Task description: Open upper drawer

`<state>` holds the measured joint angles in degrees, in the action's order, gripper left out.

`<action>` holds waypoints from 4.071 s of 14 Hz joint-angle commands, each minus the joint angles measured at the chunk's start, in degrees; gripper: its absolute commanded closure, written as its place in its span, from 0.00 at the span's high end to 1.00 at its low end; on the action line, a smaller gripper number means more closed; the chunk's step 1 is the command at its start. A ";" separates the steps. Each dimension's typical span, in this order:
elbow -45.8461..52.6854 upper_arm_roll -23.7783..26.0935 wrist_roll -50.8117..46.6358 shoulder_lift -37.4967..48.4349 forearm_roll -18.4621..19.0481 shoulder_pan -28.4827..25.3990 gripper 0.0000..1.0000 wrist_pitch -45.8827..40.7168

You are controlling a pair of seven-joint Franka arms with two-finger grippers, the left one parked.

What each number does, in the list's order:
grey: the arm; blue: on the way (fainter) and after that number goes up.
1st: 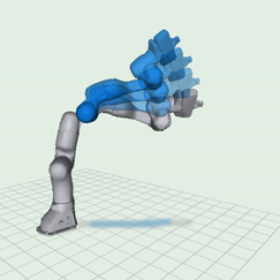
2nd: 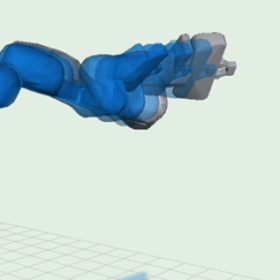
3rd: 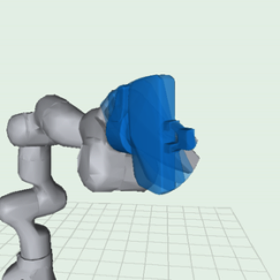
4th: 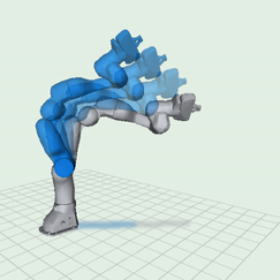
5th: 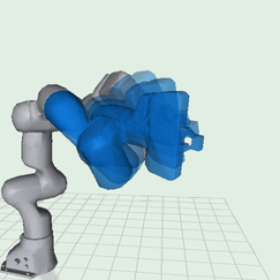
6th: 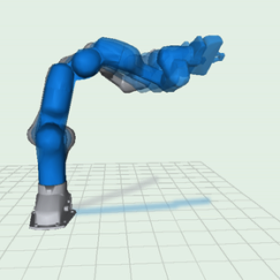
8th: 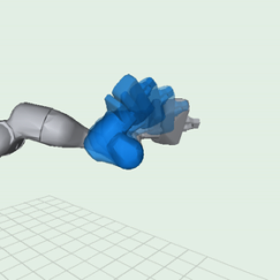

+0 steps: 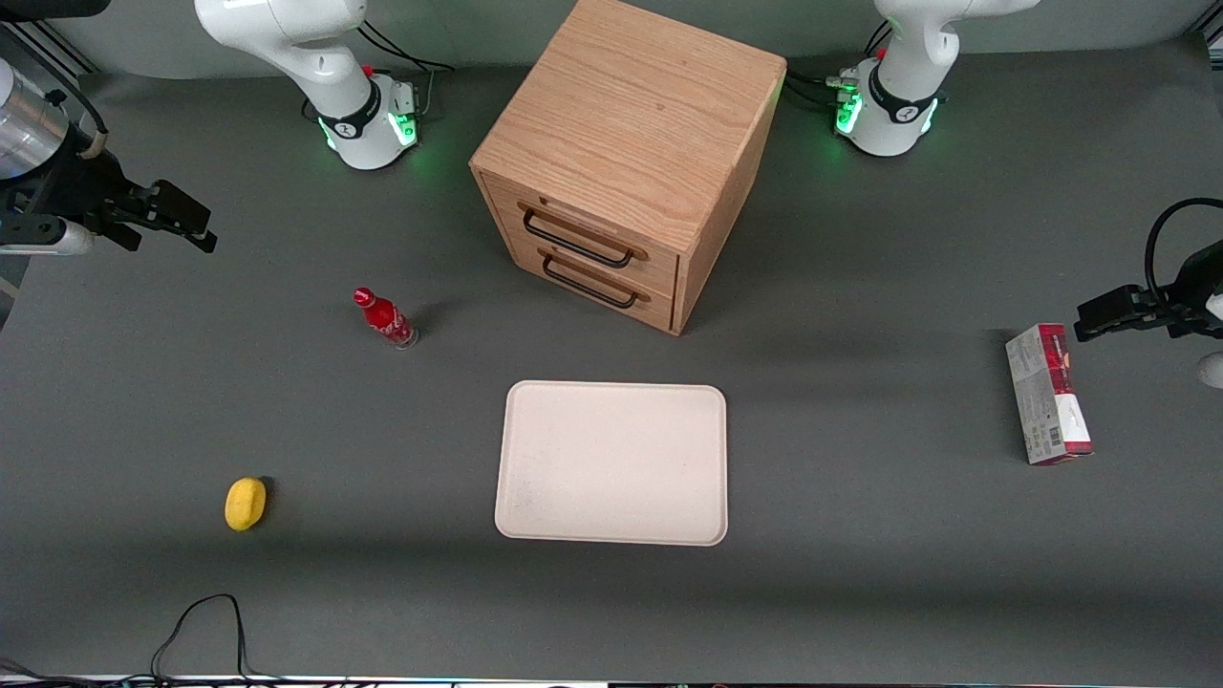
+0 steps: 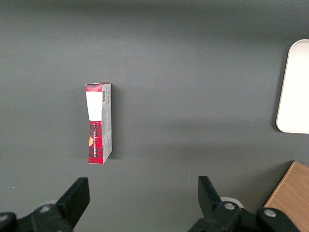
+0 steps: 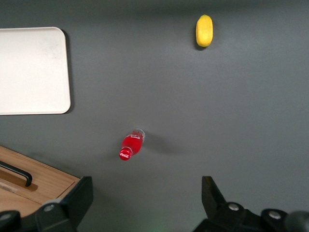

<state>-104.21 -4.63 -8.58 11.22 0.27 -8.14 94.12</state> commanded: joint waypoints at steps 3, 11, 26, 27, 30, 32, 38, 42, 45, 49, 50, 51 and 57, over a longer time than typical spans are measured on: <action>1.98 0.41 0.06 -2.07 0.35 -0.30 1.00 0.19; 23.60 25.95 -3.81 -18.41 -4.67 -0.47 1.00 -6.84; 12.30 36.80 30.37 -29.24 -13.28 -0.47 1.00 5.62; 10.71 36.80 31.51 -29.24 -13.19 -0.47 1.00 7.29; 5.97 36.71 33.10 -29.24 -12.58 -0.47 1.00 13.35; 4.38 36.71 33.10 -29.33 -12.23 -0.56 1.00 15.39; 4.19 36.71 33.10 -31.17 -8.54 -0.56 1.00 18.03; 4.46 36.71 33.19 -32.05 -8.10 -0.47 1.00 19.70; 7.44 36.36 33.10 -33.98 -1.78 -0.39 1.00 19.61; 13.06 31.54 37.39 -37.06 0.43 -0.30 1.00 19.09; 14.72 29.96 38.71 -37.67 0.34 -0.30 1.00 18.91; 16.31 28.98 40.21 -38.20 0.34 -0.30 1.00 17.86; 25.37 26.34 42.07 -43.30 0.34 -0.21 1.00 13.72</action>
<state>-83.05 21.74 32.66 -29.99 -0.60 -7.90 109.63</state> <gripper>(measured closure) 0.000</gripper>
